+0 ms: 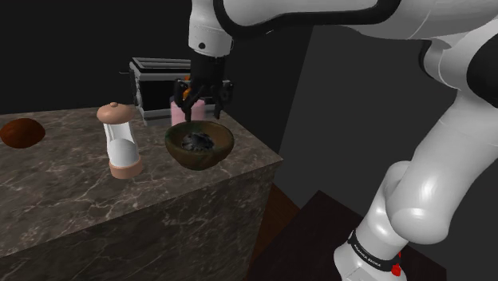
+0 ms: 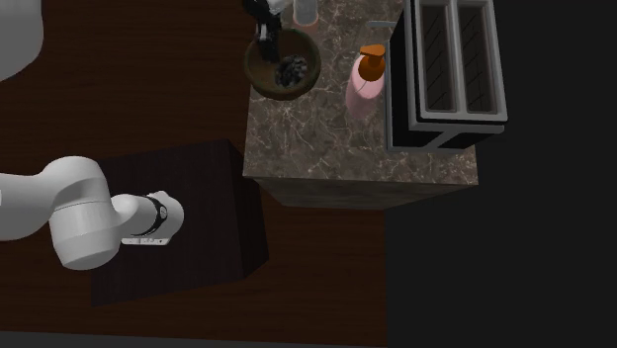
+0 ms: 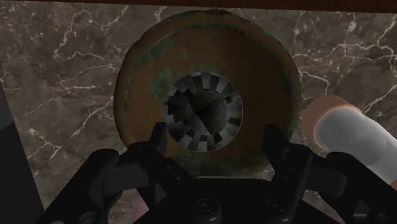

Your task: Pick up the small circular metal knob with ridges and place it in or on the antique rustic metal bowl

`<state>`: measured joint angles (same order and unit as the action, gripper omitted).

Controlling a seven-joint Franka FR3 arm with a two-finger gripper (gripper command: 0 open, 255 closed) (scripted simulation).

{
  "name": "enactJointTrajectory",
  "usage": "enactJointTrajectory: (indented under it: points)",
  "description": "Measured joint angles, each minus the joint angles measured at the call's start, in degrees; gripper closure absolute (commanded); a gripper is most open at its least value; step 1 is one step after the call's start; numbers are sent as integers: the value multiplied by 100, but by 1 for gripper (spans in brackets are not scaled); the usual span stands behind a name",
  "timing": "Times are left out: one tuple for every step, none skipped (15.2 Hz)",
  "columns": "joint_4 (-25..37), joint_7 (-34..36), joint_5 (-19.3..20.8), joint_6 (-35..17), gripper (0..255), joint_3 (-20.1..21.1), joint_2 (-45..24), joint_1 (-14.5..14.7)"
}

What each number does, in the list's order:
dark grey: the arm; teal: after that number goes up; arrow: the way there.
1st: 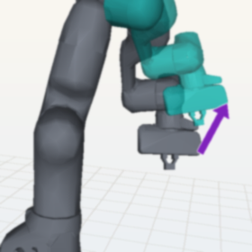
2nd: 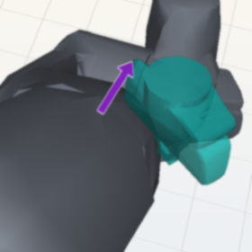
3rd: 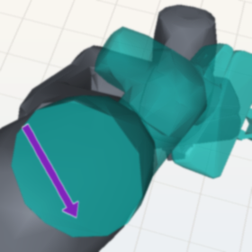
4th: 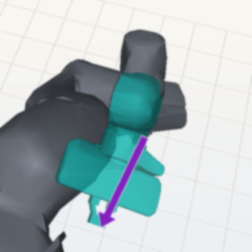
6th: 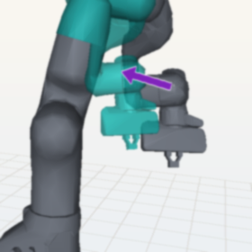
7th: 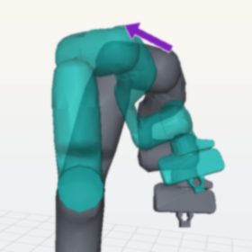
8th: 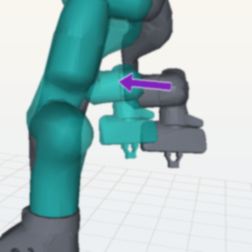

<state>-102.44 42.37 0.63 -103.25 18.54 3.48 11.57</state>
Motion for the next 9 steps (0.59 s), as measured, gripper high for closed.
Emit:
enactJointTrajectory:
  points:
    - [-14, -2, -80, -94, 0, -38, -100, -33]
    - [-125, -26, -181, -258, 0, -87, -178, -76]
    - [-139, -17, -277, -363, 0, -118, -289, -104]
    - [-132, -28, -331, -433, 0, -144, -379, -130]
    - [-174, -35, -361, -510, 0, -158, -421, -144]
    - [-221, -43, -378, -573, 0, -165, -439, -151]
    - [-277, -47, -385, -645, 0, -167, -456, -153]
    - [-360, -61, -396, -719, 0, -173, -447, -159]
    - [-414, -52, -390, -801, 0, -168, -476, -154]
